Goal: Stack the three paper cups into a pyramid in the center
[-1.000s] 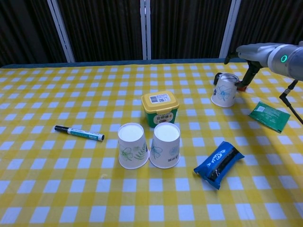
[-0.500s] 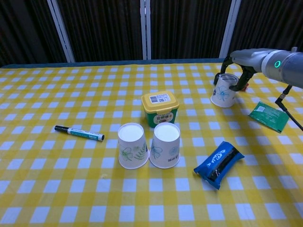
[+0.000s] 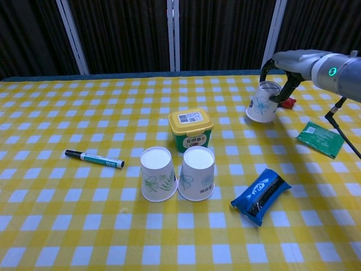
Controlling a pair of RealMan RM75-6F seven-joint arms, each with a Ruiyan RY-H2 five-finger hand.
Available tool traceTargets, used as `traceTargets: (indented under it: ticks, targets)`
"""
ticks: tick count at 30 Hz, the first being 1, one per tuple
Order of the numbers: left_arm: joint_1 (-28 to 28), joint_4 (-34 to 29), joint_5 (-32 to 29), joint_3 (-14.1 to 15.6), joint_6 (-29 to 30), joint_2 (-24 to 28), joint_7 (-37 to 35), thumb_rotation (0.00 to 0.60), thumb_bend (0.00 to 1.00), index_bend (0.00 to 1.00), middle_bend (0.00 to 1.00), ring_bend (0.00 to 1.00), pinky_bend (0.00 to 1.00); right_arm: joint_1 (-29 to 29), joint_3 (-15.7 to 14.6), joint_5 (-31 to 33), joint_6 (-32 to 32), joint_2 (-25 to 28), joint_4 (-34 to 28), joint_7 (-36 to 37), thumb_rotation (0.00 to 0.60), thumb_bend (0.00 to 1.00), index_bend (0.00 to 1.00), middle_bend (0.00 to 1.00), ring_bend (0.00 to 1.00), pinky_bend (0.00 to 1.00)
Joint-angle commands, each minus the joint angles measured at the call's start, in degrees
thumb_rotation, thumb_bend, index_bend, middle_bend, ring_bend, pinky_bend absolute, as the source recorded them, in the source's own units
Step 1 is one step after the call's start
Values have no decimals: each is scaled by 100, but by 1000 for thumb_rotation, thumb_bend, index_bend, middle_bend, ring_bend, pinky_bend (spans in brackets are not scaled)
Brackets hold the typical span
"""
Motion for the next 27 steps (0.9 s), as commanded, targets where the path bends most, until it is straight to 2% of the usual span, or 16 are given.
traceTargets:
  ticks: [1, 6, 15, 22, 27]
  targets:
    - [0, -1, 7, 3, 10, 0, 0, 600, 235, 0, 0, 0, 0, -57, 49, -207, 245, 216, -419, 33, 600, 316, 439, 107, 0, 0]
    - [-19, 38, 12, 9, -5, -25, -39, 600, 235, 0, 0, 0, 0, -143, 80, -527, 720, 651, -1450, -148, 600, 312, 441, 107, 0, 0]
    - [-50, 138, 156, 111, -58, -95, -68, 600, 234, 0, 0, 0, 0, -344, -39, -912, 1607, 1207, -3299, -827, 600, 308, 445, 108, 0, 0]
    - [-63, 151, 196, 158, -92, -126, -40, 600, 234, 0, 0, 0, 0, -486, -259, -1258, 2061, 1388, -4566, -1262, 600, 307, 448, 113, 0, 0]
    - [-45, 146, 277, 195, -47, -139, -50, 600, 235, 0, 0, 0, 0, -493, -365, -1384, 2247, 1238, -5038, -1505, 600, 307, 452, 117, 0, 0]
